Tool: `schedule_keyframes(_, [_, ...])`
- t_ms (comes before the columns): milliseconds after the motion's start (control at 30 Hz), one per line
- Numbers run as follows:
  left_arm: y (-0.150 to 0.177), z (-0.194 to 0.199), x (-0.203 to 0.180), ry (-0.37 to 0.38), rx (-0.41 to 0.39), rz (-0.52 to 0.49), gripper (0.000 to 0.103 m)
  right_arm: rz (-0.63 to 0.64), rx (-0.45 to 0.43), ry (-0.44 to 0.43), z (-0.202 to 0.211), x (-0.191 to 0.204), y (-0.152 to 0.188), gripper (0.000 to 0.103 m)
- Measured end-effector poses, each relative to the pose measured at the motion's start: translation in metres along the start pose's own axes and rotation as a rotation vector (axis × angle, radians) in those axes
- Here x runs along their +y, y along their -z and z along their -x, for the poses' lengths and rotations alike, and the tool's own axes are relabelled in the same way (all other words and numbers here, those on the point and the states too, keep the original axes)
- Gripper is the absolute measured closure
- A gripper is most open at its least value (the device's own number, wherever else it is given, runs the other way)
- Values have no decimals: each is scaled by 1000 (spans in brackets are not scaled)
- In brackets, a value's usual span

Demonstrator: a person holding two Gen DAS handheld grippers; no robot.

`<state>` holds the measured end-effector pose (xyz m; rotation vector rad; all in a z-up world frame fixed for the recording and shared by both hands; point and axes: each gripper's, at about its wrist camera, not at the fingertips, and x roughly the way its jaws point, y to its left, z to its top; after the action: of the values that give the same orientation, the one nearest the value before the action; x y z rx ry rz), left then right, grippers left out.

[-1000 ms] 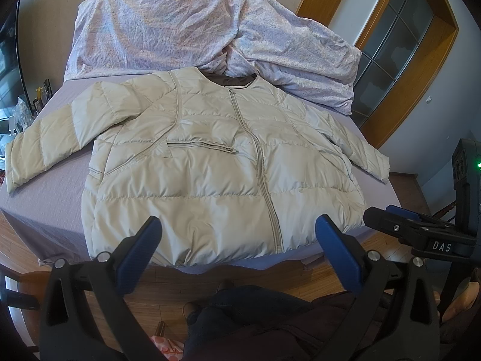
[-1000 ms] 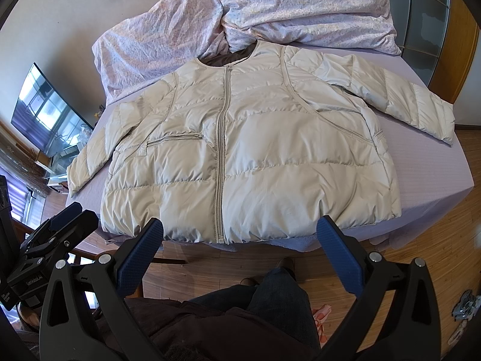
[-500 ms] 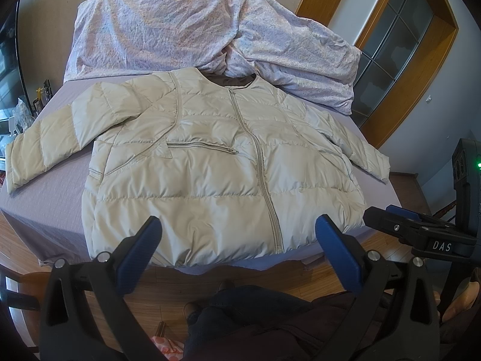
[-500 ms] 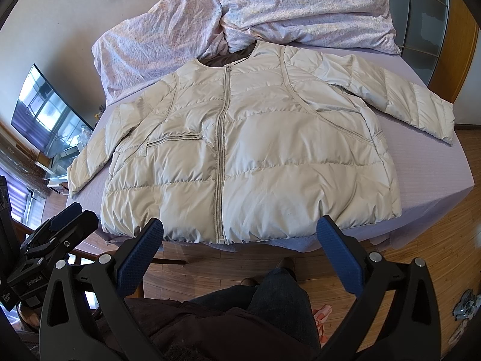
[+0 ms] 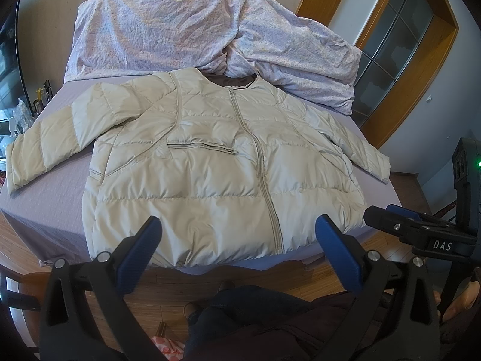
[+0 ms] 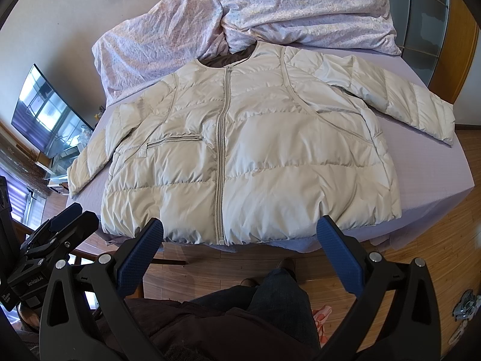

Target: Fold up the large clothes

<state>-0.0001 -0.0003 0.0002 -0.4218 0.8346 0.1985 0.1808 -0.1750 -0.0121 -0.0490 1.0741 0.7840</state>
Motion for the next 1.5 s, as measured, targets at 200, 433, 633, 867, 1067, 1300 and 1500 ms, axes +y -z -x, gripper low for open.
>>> schedule_keyframes(200, [0, 0, 0, 0, 0, -1, 2, 0, -1, 0, 0, 0, 0, 1])
schedule_keyframes(433, [0, 0, 0, -1, -1, 0, 2, 0, -2, 0, 1, 0, -1, 1])
schedule_keyframes(633, [0, 0, 0, -1, -1, -1, 2, 0, -3, -1, 1, 1, -1, 1])
schedule_keyframes(867, [0, 0, 0, 0, 0, -1, 2, 0, -3, -1, 1, 1, -2, 1])
schedule_keyframes(1067, [0, 0, 0, -1, 2, -1, 2, -1, -3, -1, 0, 0, -2, 1])
schedule_keyframes(1300, [-6, -8, 2, -3, 12, -5, 2, -9, 4, -5, -7, -1, -7, 1])
schedule_keyframes(1500, [-18, -21, 4, -42, 14, -1, 2, -47, -9, -12, -16, -18, -22, 1])
